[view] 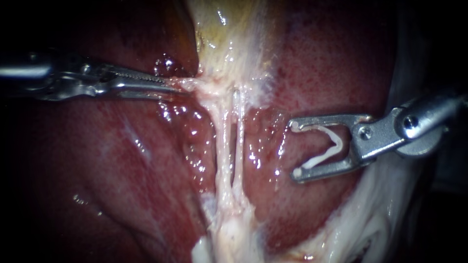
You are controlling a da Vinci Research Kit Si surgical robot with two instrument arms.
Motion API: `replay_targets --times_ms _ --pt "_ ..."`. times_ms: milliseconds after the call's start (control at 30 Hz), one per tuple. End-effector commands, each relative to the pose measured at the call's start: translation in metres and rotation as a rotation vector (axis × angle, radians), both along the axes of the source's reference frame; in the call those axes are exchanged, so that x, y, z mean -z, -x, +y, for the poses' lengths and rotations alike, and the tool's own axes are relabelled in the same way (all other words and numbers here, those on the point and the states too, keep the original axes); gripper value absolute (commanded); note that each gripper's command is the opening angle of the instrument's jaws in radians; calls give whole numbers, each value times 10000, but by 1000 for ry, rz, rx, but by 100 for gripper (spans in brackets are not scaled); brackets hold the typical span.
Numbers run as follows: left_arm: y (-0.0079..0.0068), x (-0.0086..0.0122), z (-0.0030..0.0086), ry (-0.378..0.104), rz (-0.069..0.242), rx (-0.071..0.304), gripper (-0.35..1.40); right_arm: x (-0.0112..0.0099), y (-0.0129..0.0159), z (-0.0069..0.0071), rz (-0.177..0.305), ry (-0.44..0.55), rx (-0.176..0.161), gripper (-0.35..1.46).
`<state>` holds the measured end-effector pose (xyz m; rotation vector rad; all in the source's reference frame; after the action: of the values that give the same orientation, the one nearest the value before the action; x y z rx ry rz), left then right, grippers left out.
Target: Clipping first clip left tube
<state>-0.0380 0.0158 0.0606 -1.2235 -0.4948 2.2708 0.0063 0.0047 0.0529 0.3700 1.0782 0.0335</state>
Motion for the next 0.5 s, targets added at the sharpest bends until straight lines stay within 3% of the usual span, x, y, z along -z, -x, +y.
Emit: replay_targets --times_ms 33,167,500 --pt "-1 2 1 -2 0 0 -35 0 0 0 0 0 1 50" --pt "-10 23 12 0 -13 -14 -35 0 0 0 0 0 1 50" --pt "-34 93 49 96 -72 31 -35 1 0 -1 -1 -5 -1 50"
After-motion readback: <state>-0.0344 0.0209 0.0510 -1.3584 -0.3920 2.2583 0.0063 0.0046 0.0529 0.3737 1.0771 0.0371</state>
